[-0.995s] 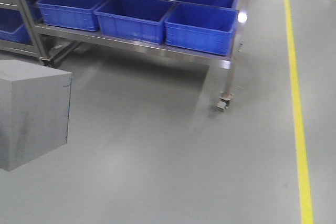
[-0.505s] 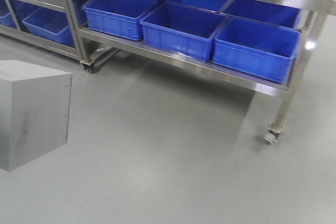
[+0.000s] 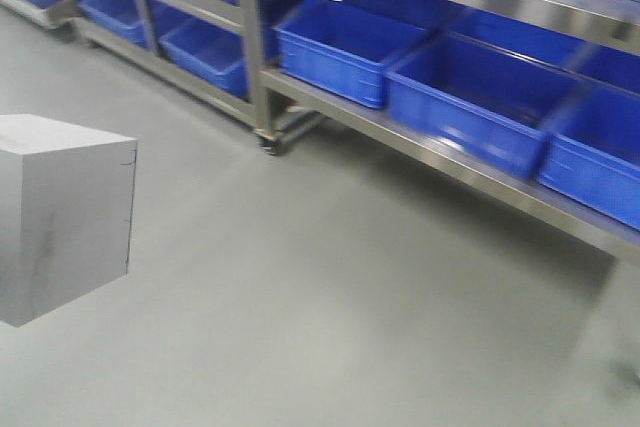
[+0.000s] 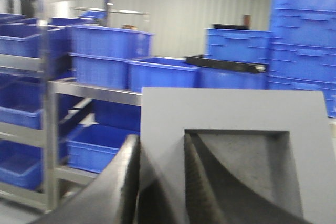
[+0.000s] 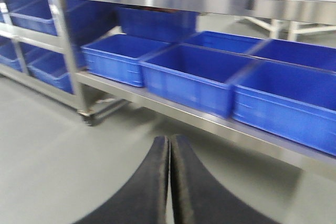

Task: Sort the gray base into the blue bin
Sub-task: 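Drive down the aisle between blue bin shelves holding the block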

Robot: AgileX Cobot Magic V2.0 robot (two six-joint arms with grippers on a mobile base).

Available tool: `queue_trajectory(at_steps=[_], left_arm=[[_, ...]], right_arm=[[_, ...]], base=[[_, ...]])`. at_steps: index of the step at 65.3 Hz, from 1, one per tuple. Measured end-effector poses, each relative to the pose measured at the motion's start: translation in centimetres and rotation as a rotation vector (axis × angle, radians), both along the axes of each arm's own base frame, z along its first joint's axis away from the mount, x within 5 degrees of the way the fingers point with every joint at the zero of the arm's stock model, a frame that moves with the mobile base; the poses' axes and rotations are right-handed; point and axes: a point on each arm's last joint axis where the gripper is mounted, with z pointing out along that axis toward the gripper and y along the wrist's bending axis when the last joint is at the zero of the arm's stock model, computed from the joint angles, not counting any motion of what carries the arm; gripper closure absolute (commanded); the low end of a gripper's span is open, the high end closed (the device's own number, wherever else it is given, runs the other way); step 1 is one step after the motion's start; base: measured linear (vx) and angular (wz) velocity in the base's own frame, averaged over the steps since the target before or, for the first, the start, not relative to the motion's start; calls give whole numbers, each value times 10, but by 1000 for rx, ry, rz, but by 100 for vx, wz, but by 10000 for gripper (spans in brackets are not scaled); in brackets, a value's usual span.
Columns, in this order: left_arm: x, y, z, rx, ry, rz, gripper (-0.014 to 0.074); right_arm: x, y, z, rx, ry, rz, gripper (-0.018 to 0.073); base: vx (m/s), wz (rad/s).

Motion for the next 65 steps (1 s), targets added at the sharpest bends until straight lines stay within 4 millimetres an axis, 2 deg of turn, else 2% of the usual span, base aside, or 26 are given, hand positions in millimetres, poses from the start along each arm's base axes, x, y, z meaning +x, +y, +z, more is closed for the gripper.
queue_trajectory(at_steps=[32, 65], left_arm=[[0, 0, 0, 0, 0, 0, 603], [0, 0, 0, 0, 0, 0, 603]], right_arm=[[0, 0, 0, 0, 0, 0, 564], [0, 0, 0, 0, 0, 0, 564]], base=[[37, 54], [40, 39]])
